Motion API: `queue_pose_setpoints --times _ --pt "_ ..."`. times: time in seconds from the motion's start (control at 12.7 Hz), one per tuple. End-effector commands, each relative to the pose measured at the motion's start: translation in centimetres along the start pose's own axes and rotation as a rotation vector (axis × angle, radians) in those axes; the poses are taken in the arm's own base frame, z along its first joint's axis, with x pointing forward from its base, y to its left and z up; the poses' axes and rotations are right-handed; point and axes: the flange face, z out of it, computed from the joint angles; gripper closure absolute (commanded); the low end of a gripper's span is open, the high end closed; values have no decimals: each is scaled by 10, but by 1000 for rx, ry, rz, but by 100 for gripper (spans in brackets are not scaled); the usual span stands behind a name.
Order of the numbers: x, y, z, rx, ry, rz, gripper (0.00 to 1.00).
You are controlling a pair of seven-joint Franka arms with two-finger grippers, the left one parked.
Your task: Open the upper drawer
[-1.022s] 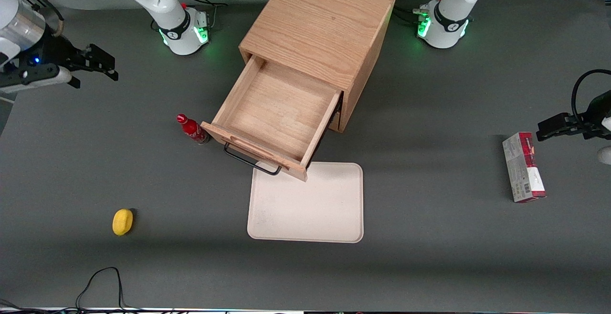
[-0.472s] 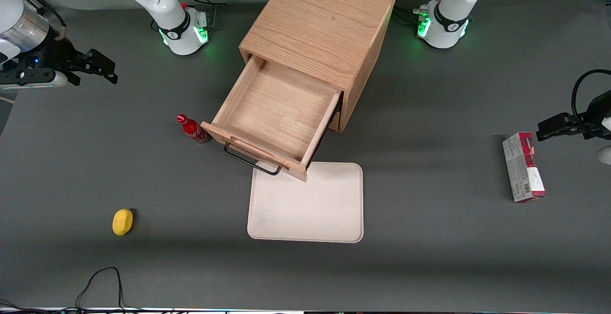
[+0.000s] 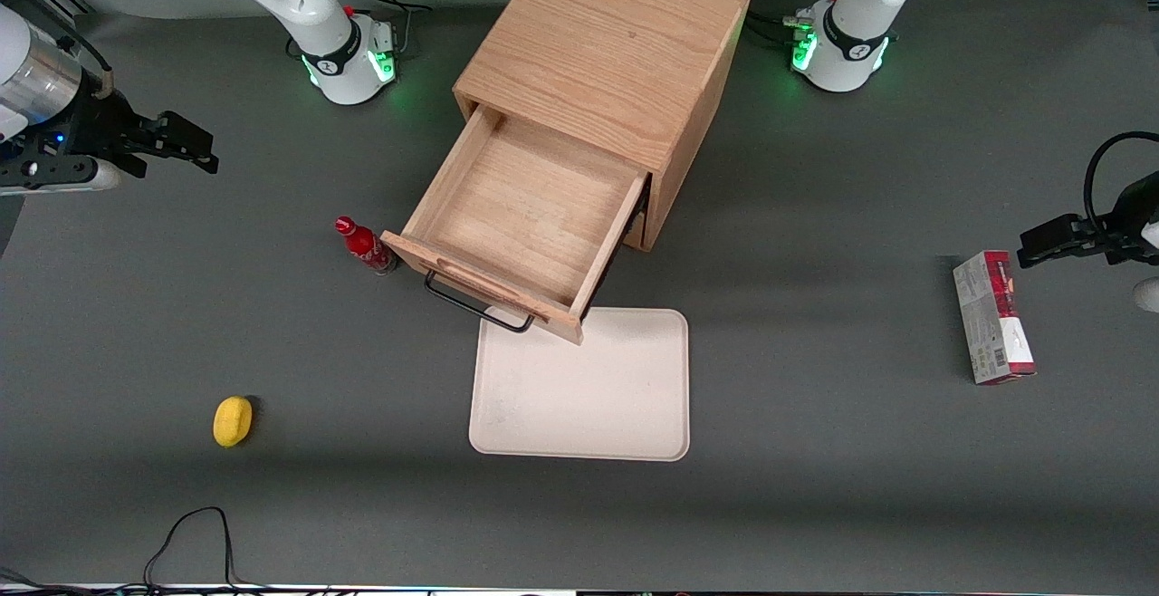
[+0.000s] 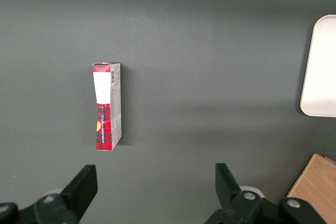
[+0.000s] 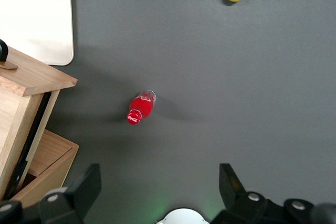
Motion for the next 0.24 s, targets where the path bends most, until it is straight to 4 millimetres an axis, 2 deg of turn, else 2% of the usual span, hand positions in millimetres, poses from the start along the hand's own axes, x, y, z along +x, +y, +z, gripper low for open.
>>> queue_pose_setpoints --times 0.0,0.16 --pt "3 -4 -7 -19 -10 19 0" --pt "8 -4 -5 -19 -14 19 0"
